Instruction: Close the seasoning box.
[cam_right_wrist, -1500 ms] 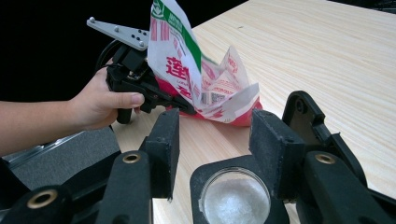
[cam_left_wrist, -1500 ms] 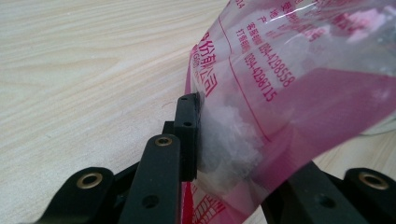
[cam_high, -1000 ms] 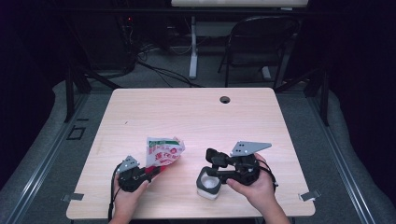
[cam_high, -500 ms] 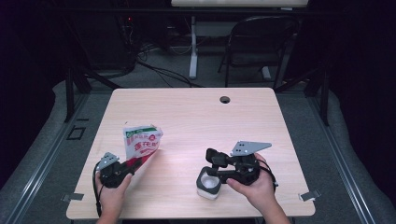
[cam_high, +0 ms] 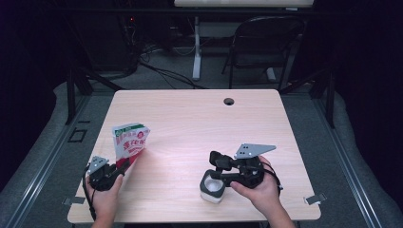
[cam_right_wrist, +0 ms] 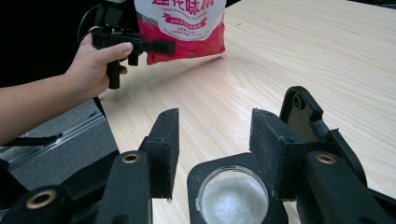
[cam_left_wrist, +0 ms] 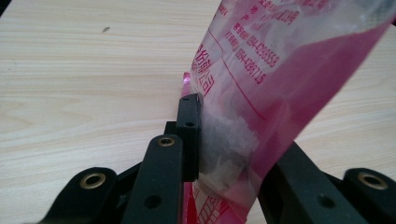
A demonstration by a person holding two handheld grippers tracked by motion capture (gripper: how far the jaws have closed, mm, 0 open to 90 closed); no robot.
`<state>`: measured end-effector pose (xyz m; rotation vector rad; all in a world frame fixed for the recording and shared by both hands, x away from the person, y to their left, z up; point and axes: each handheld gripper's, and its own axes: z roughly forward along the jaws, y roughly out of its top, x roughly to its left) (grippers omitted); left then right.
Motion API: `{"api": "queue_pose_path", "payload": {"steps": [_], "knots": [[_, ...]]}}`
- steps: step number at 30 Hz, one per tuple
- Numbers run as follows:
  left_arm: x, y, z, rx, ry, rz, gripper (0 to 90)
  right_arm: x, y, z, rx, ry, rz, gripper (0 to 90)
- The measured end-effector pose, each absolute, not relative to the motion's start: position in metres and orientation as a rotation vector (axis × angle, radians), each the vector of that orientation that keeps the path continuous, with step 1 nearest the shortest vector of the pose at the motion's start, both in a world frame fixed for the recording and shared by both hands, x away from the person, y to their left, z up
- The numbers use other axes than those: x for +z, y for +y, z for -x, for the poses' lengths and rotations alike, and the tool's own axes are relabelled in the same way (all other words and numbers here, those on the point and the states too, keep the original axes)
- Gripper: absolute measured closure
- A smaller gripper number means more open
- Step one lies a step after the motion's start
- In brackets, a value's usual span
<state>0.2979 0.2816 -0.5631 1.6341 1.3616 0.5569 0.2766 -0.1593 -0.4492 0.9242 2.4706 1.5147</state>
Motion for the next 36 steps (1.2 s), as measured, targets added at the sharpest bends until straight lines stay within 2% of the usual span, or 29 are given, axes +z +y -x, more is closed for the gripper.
{"api": "queue_pose_path", "payload": {"steps": [9,36], "knots": [[-0.567,0.289,-0.298,0.612,1.398,-1.617,76.7,-0.450,-0.159,-0.277,1.510,2.473,-0.924,52.5],[-0.575,0.294,-0.296,0.538,1.454,-1.588,75.7,-0.450,-0.161,-0.277,1.516,2.465,-0.935,52.0]]}}
